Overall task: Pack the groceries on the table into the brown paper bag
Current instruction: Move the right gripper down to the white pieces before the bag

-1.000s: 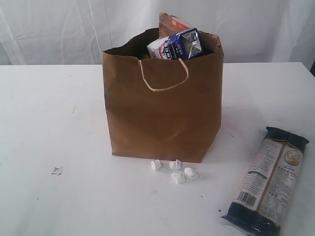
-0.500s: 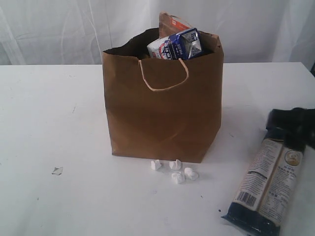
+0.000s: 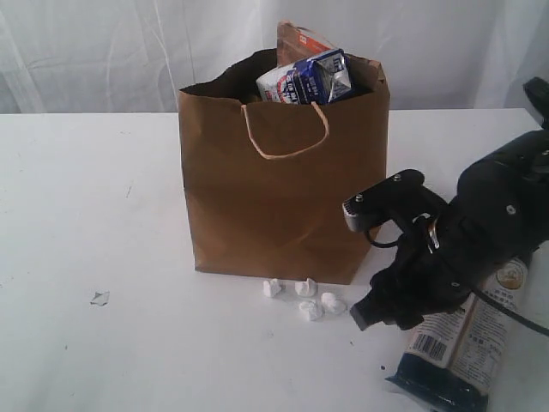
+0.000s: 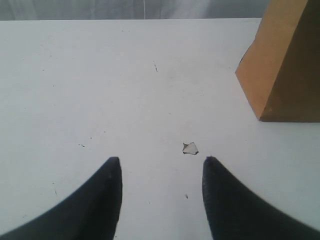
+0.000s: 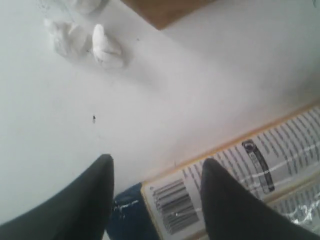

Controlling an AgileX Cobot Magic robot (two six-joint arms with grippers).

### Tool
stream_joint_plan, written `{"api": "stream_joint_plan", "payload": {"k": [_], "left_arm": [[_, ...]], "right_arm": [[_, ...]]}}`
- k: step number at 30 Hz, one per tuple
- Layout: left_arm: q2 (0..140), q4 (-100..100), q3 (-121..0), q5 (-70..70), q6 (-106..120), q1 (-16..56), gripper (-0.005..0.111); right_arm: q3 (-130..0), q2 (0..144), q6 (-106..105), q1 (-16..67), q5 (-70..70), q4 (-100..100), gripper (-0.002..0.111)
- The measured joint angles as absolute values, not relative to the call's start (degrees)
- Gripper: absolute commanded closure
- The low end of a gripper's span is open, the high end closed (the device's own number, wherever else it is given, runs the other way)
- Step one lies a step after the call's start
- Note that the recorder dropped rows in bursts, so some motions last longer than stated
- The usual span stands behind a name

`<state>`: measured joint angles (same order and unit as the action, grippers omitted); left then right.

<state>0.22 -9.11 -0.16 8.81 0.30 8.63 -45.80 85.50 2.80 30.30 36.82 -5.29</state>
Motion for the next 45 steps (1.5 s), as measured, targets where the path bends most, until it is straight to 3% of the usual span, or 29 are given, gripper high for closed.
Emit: {"api": "stream_joint_plan", "payload": {"k": [13,37,45], "left_arm": [[0.22,-9.11,-0.16,8.81,0.3,8.63,0.054],[0.22,-9.11,-0.16,8.81,0.3,8.63,0.054],[0.22,-9.11,-0.16,8.81,0.3,8.63,0.054]], "right_arm": [[-50.09,89.99,-14.69,31.99,29.51,1.89,0.06],[-57.5,105.43,-17.33,31.99,31.54,2.77,0.061],[-58.07,107.22,-17.45,31.99,30.53,2.77,0.082]]}}
